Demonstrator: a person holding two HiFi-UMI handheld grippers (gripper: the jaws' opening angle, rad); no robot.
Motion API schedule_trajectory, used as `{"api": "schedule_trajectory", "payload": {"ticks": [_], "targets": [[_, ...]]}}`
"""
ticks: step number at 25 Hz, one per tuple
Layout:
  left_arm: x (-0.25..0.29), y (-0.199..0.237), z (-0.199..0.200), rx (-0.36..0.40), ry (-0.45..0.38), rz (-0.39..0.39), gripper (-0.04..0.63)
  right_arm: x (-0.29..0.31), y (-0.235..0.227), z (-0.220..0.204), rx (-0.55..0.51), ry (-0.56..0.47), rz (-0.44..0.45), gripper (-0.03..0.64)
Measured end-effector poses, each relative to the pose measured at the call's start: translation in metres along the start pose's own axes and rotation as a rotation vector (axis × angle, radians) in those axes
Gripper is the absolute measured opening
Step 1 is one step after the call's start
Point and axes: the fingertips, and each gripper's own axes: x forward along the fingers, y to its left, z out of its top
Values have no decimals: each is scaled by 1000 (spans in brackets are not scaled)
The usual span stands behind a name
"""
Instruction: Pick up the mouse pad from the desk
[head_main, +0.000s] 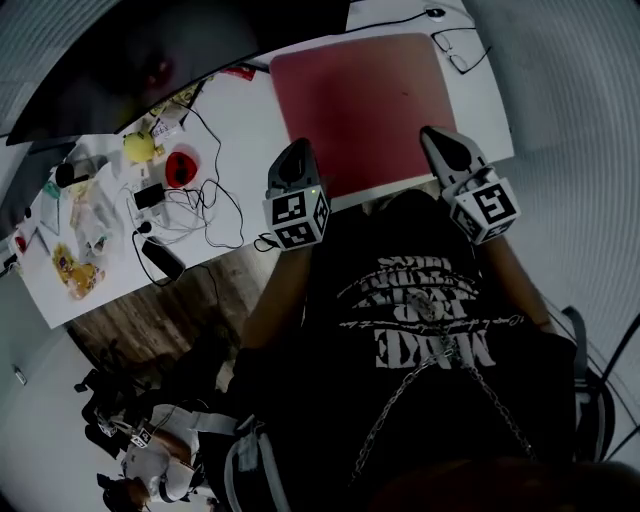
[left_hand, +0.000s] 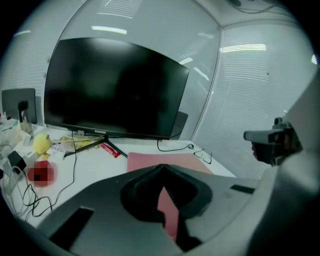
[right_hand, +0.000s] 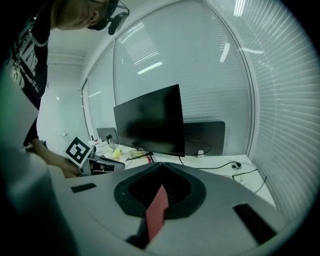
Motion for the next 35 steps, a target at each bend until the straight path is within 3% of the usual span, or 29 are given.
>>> {"api": "schedule_trajectory", "payload": {"ticks": [8, 15, 21, 22, 25, 27, 31, 35], "targets": [[51, 10, -41, -47, 132, 4, 5, 37, -49, -54, 34, 125, -12, 0], [93, 30, -58, -152, 240, 53, 8, 65, -139, -115, 51, 314, -78, 0], [125, 60, -55, -118, 373, 83, 127, 88, -209, -160, 70, 524, -70, 3], [128, 65, -54, -127, 385, 87, 135, 91, -216, -167, 84, 557, -65, 18], [136, 82, -54, -149, 408, 108, 170, 100, -228, -192, 178, 645, -41, 175], [135, 89, -61, -158, 437, 119, 195, 100, -230, -205, 213, 688, -40, 220], [127, 98, -85, -146, 517, 138, 250, 92, -225, -229, 244, 794, -56, 281], [130, 86, -105, -173, 568, 88, 278, 95, -229, -234, 239, 795, -77, 304]]}}
